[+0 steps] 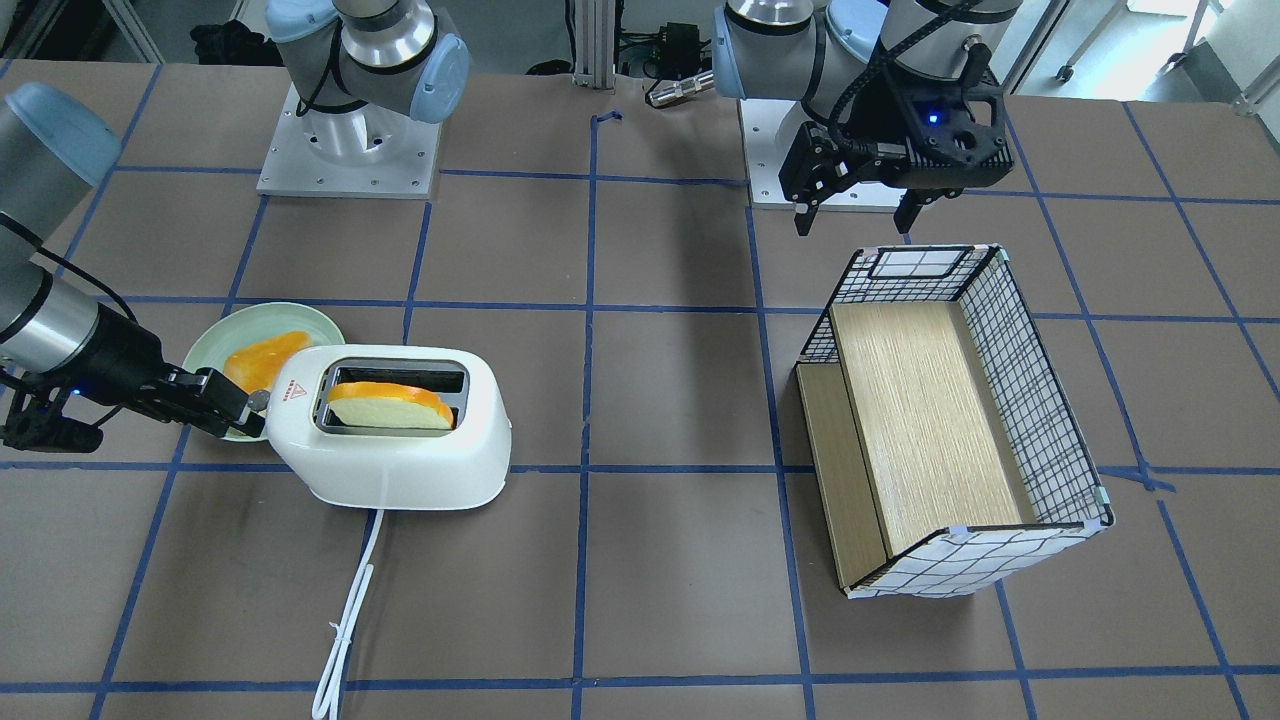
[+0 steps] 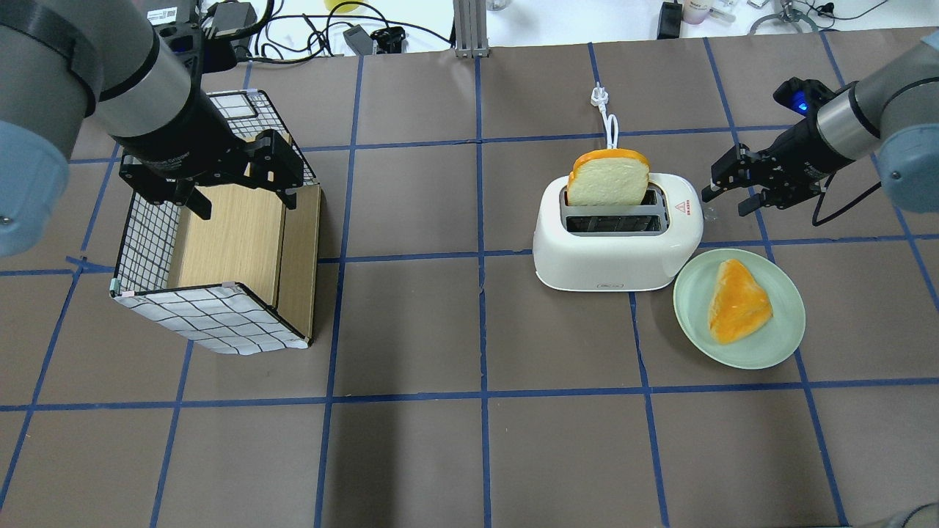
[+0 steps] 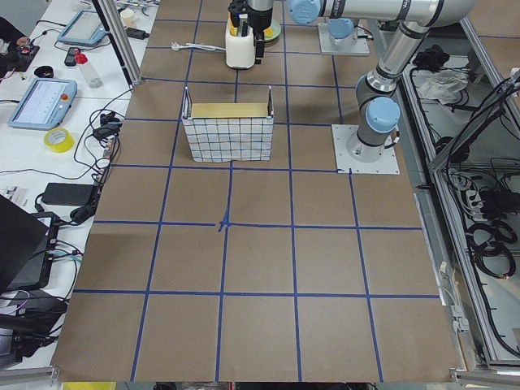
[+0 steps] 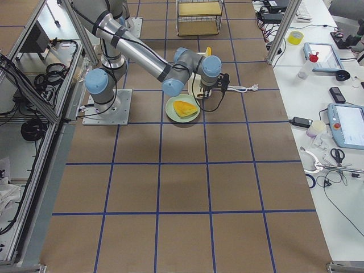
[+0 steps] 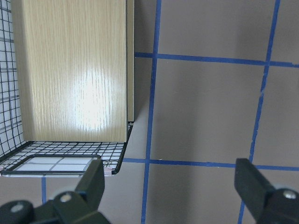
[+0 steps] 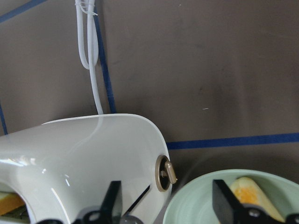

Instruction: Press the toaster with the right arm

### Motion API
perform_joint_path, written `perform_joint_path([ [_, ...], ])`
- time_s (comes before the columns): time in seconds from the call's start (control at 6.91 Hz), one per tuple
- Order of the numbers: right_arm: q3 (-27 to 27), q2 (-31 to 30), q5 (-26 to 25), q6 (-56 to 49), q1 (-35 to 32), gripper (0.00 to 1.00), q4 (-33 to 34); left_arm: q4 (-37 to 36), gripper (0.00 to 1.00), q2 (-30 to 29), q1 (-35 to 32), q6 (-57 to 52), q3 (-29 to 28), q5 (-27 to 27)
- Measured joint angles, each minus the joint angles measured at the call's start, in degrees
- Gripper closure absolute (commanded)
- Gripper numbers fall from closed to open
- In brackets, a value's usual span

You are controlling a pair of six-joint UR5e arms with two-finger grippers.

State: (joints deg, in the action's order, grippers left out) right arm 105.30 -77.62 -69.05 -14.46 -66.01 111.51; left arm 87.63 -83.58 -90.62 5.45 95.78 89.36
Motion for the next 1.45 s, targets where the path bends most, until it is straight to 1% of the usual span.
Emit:
perform_joint_path([
  [0.14, -1.36, -1.21, -2.10, 0.87, -0.01, 0.00, -2.10, 0.00, 0.00, 0.00, 0.00, 0.00, -0.01, 0.01],
  [0.29, -3.56, -2.80, -4.42, 1.26, -0.10, 0.00, -5.69, 0.00, 0.00, 0.00, 0.00, 0.00, -0.01, 0.02],
  [0.72, -12.10, -6.17, -10.58, 3.34, -0.86, 0.00, -16.57, 0.00, 0.00, 0.00, 0.00, 0.00, -0.06, 0.02],
  [1.01, -14.42, -8.51, -13.77, 8.24, -4.36, 0.00, -19.13, 0.00, 0.00, 0.00, 0.00, 0.00, -0.01, 0.00],
  [1.16, -14.76, -9.65, -15.46, 11.13, -7.40, 0.00, -19.45, 0.00, 0.00, 0.00, 0.00, 0.00, 0.02, -0.04],
  [1.45, -14.92, -10.93, -16.97, 16.78, -13.23, 0.00, -19.81, 0.00, 0.00, 0.00, 0.00, 0.00, 0.01, -0.01],
])
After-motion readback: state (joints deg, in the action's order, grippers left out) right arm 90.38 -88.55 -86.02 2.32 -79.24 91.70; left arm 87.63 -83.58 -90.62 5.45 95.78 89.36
